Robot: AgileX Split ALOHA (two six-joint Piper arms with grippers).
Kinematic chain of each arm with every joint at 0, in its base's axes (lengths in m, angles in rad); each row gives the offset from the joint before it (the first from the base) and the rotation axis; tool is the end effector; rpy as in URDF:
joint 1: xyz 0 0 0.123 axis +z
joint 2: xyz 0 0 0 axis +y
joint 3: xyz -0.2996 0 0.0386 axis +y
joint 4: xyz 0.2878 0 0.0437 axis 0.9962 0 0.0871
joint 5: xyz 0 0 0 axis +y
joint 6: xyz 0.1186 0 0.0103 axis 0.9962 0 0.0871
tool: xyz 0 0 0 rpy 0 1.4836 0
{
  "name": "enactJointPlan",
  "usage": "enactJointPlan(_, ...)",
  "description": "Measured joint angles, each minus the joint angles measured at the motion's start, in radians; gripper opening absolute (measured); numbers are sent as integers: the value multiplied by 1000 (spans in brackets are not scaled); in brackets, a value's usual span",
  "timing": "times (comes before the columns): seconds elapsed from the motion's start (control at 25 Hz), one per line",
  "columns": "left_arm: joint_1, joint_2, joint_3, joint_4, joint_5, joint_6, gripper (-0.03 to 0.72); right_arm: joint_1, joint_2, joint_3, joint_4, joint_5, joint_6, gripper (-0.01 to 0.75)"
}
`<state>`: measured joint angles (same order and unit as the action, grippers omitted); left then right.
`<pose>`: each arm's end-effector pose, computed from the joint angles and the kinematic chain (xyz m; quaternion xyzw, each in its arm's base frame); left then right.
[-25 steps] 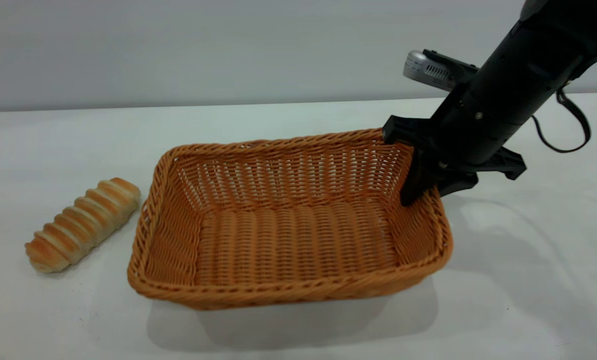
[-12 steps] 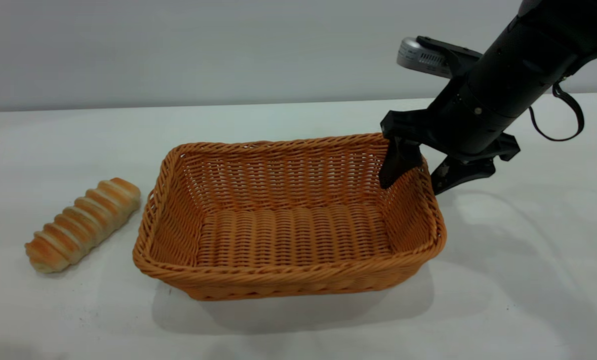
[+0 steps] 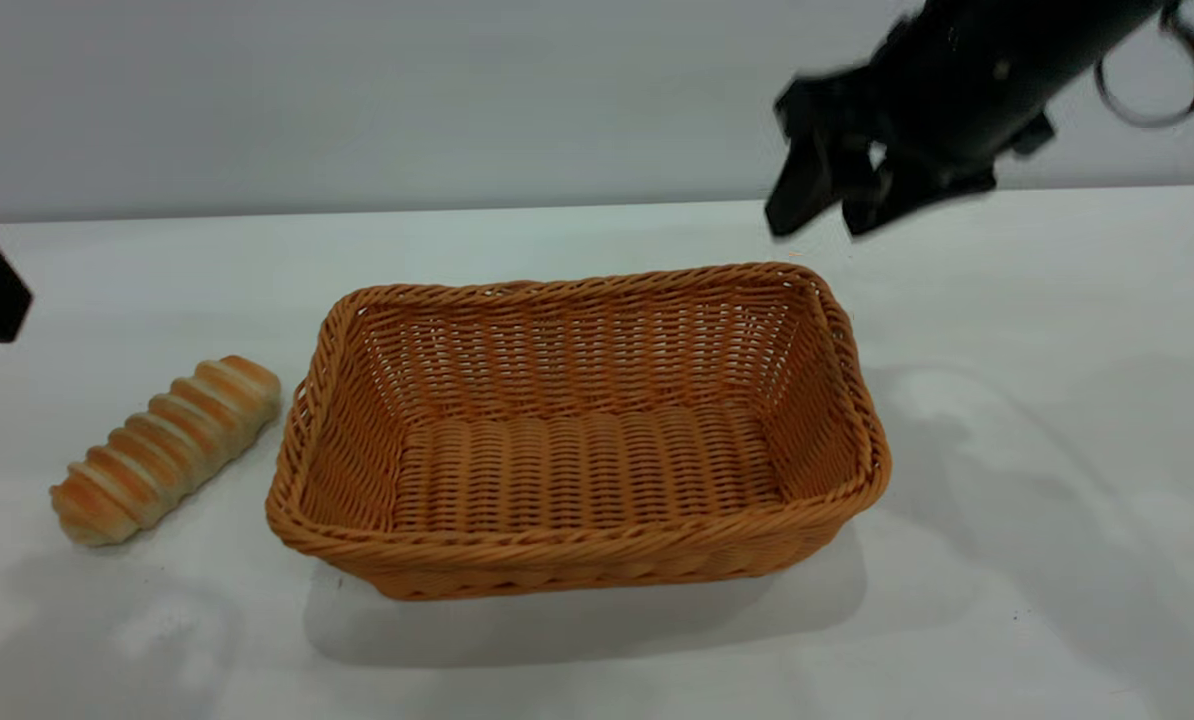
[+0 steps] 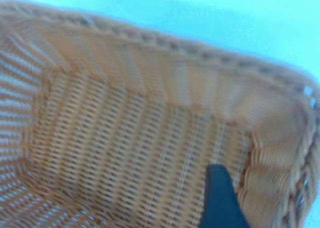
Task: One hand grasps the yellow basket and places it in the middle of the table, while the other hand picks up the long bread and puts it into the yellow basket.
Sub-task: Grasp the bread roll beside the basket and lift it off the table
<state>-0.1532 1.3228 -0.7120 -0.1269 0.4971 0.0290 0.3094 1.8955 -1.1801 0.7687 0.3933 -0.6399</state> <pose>0.2826 -0.0509 0.1925 0.0421 0.9606 -0.0610 0.2678 0.4168 0.1666 0.1477 -0.1460 0.9282 0.1877 0.2862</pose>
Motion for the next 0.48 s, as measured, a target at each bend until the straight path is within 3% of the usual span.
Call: enactJointPlan(0.48, 0, 313, -150, 139, -48, 4, 553, 0, -154, 0, -2, 43, -28, 534)
